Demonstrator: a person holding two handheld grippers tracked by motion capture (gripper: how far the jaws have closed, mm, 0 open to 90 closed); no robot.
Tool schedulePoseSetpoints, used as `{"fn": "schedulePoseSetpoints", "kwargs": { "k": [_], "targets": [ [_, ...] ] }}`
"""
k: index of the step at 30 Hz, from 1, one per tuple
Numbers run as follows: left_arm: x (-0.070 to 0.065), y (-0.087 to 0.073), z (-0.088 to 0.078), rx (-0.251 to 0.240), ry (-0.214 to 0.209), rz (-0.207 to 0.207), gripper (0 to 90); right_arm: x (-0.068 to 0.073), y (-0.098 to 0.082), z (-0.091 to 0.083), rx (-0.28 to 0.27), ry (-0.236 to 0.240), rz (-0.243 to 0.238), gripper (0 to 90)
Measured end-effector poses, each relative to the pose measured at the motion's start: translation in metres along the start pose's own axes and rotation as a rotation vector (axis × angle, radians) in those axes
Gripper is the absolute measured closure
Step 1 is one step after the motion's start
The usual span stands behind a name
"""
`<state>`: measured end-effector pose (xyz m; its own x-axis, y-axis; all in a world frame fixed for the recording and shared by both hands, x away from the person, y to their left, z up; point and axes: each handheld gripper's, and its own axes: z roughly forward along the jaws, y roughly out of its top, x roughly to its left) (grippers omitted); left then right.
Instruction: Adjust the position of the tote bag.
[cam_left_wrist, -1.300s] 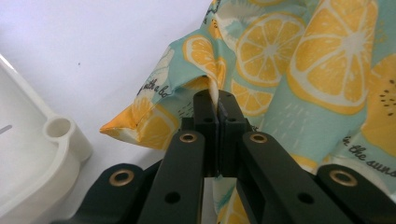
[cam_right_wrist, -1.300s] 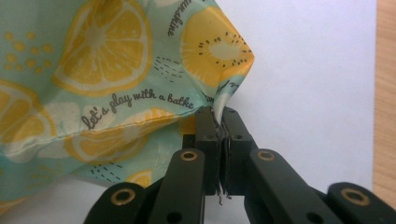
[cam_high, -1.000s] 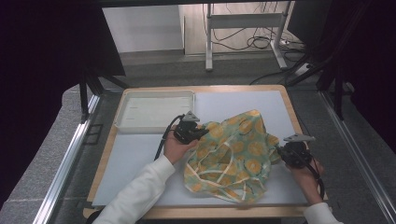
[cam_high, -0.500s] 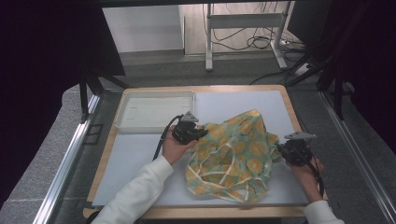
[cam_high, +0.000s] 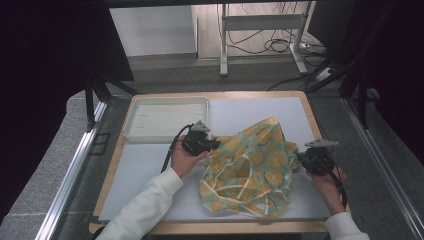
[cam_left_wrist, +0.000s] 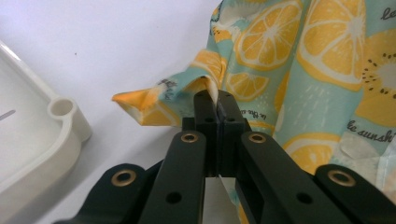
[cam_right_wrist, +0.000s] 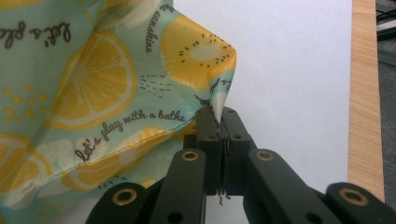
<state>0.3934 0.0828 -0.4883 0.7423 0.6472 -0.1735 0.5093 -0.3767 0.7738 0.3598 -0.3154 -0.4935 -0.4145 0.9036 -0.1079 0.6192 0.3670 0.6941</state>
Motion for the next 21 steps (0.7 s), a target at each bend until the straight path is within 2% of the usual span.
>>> {"fn": "schedulePoseSetpoints", "kwargs": {
  "k": [10, 19, 21],
  "targets": [
    [-0.003, -0.001, -0.005, 0.001, -0.005, 0.010, 90.0, -0.004, 0.012, -0.003, 0.002, 0.017, 0.012, 87.4],
    [-0.007, -0.004, -0.012, -0.001, -0.007, 0.018, 90.0, -0.008, 0.022, 0.003, 0.003, 0.013, 0.016, 87.4],
    [-0.008, -0.006, -0.015, -0.004, -0.011, 0.022, 90.0, -0.009, 0.029, 0.004, -0.005, 0.009, 0.018, 87.5]
  ]
}}
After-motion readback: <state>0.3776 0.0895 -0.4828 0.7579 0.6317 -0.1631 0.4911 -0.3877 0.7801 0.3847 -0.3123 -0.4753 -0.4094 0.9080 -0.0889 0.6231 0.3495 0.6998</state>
